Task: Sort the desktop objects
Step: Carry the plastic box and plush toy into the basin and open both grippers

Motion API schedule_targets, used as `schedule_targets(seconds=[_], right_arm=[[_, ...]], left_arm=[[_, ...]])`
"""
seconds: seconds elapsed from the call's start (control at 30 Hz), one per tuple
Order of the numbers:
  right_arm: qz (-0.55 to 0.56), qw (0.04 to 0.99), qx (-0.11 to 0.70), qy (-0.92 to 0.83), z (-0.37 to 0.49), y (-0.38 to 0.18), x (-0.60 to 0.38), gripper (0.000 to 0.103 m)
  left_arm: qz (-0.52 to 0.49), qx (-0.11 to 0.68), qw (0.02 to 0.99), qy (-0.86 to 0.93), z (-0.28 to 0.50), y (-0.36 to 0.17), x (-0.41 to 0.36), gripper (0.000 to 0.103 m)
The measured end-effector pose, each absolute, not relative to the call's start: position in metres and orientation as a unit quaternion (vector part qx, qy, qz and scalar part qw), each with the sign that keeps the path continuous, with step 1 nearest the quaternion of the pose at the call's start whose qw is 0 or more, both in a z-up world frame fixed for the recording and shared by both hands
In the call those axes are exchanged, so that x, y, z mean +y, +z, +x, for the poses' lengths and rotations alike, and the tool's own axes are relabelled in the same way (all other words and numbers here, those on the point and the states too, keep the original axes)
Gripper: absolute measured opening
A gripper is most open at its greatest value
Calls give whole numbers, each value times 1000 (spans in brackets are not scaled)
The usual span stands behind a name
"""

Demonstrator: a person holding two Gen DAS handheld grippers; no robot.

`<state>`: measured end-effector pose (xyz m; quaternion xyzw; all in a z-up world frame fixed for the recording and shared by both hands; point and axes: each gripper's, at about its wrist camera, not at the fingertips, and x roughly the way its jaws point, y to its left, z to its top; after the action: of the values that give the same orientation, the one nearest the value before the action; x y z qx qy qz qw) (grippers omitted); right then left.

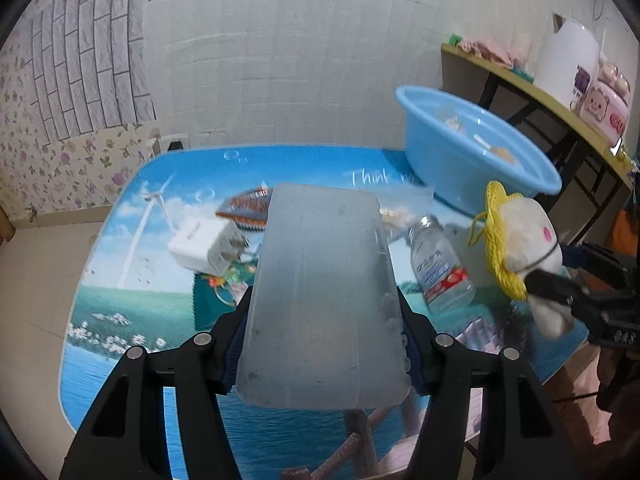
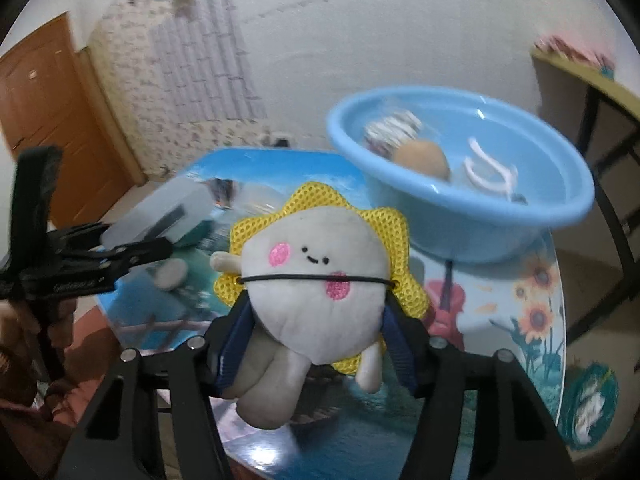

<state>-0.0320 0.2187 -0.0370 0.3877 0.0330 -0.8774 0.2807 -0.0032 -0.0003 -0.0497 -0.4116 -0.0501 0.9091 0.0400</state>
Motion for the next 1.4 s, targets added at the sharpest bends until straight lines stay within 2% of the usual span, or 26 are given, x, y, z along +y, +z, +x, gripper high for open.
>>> schedule_targets(seconds=[0.33, 0.77, 1.07, 1.4], right_arm=[[329, 327, 31, -885, -17, 7, 212, 61], [329, 238, 4, -914, -79, 26, 275, 61], [335, 212, -7, -918, -129, 24, 303, 61], [371, 188, -19, -909, -192, -5, 318, 61]], left_arm=[[-394, -54, 54, 916, -10, -21, 6, 61], [-377, -29, 100, 920, -65, 19, 58, 61], [-380, 3, 141, 914, -123, 28, 113, 61], [-407, 44, 152, 900, -187, 4, 159, 61]])
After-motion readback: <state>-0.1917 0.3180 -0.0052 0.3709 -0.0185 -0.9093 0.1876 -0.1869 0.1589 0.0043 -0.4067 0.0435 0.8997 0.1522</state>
